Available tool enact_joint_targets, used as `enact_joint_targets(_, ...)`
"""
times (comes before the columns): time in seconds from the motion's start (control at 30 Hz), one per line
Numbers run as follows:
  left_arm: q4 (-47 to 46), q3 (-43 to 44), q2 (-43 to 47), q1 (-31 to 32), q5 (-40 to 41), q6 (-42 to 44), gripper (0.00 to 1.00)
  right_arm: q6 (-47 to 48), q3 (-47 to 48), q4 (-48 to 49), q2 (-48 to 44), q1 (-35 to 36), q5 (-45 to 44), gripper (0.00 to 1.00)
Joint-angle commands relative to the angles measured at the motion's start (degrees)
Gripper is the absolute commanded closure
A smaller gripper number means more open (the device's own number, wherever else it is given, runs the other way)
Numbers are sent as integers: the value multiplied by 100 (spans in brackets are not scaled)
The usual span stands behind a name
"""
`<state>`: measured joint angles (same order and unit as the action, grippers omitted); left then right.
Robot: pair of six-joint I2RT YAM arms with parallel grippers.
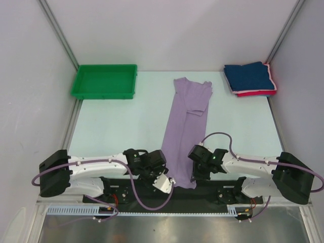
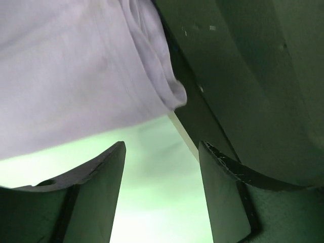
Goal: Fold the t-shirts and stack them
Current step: Fold the tshirt
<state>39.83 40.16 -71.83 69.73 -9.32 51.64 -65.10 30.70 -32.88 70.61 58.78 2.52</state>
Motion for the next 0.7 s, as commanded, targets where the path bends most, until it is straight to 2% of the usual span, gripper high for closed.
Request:
enact_joint_targets(0.0,-511,-34,-181,303,158,224,35,-205,-55,142,-56,37,11,74)
enact_joint_targets(0.03,-625,-70,-217,382,211,241,35,-213,-73,142,-73,37,11,81)
enact_joint_targets(0.13,-696,0,-410,646,229,242,35,-275,-169,89,-170,-25,46,92)
enact_joint_targets(0.23,-670,325,-708,734,141,67,37,-345,-327,71,-363,-156,73,99)
enact_joint_targets(0.33,-827,361,-972,735,167,-48,54,-450,-485,168,-644,-314,134,100)
enact_joint_targets(0.37,-872,274,-982,735,133,-66,65,-460,-538,203,-714,-358,195,100)
enact_joint_targets(0.43,-872,194,-973,735,71,-92,76,-477,-556,186,-899,-438,213,100)
enact_joint_targets(0.47,-846,168,-947,735,88,-101,86,-460,-547,108,-943,-473,213,100)
enact_joint_targets(0.5,-820,167,-929,735,97,-110,90,-399,-521,72,-970,-499,257,100)
enact_joint_targets(0.53,-758,185,-851,735,141,-119,100,-346,-495,19,-1040,-621,292,100)
enact_joint_targets(0.67,-670,561,-727,568,326,-198,100,75,-196,-419,-1268,-1139,363,100)
